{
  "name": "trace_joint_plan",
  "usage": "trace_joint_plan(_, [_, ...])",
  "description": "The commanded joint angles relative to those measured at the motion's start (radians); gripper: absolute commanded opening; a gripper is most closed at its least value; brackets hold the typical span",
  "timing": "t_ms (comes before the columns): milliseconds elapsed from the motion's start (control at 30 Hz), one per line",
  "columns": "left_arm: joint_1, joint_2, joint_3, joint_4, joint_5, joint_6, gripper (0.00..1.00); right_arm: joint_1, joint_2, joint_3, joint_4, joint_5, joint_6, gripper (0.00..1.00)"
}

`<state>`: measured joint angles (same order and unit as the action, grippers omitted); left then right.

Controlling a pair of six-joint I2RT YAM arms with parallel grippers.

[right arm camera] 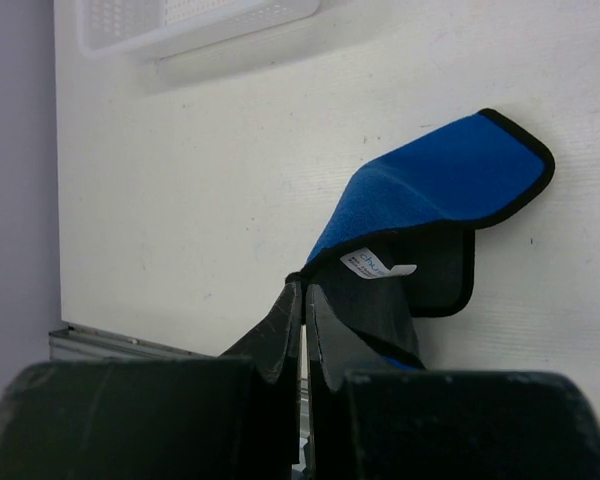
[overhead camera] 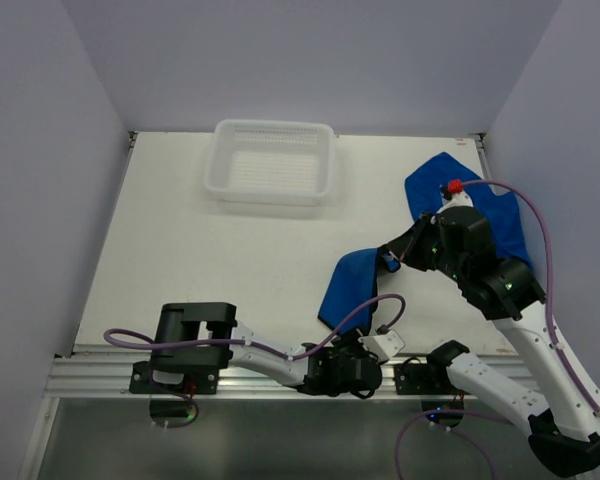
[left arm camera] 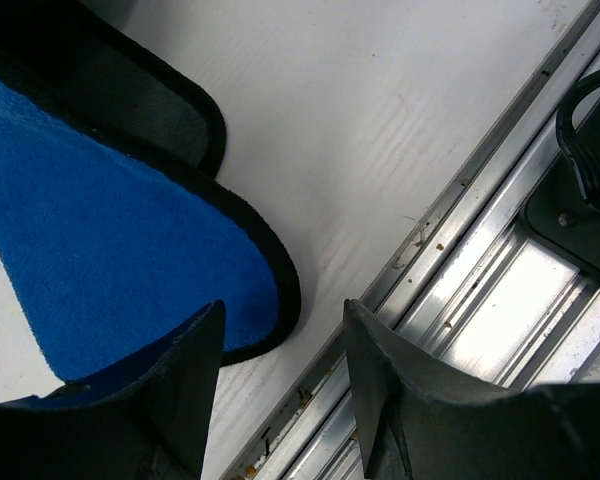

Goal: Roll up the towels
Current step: Flatten the towel

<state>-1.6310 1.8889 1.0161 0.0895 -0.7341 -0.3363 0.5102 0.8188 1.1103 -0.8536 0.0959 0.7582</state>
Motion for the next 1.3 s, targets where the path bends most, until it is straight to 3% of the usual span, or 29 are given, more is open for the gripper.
trace_joint_plan(0, [0.01,0.003,0.015,0.053,-0.011,-0.009,0.55,-0.001,-0.013,0.002,0.018,0.015,-0.017,0.0])
trace_joint_plan(400, [0.052,0.029,-0.004,0.062,0.061,-0.036,0.54,-0.001,-0.01,-0.004,0.021,0.019,-0.023,0.0])
trace_joint_plan(500, [0.063,0.036,-0.011,0.067,0.078,-0.047,0.49,-0.001,-0.013,-0.006,0.021,0.024,-0.025,0.0])
trace_joint_plan(767, [0.091,0.033,-0.04,0.084,0.119,-0.063,0.25,-0.001,-0.02,-0.015,0.021,0.031,-0.026,0.0])
trace_joint_plan(867, [0.095,0.021,-0.044,0.07,0.124,-0.066,0.1,-0.001,-0.02,-0.02,0.019,0.036,-0.025,0.0])
trace_joint_plan(900, [0.095,0.001,-0.045,0.066,0.122,-0.064,0.01,-0.001,-0.02,-0.023,0.019,0.037,-0.025,0.0])
trace_joint_plan(1067, [0.095,-0.129,-0.086,0.007,0.089,-0.096,0.0,-0.002,-0.02,-0.05,0.024,0.051,-0.026,0.0])
trace_joint_plan(1267, [0.091,-0.488,-0.175,-0.124,-0.023,-0.165,0.0,-0.001,-0.014,-0.084,0.021,0.129,-0.037,0.0])
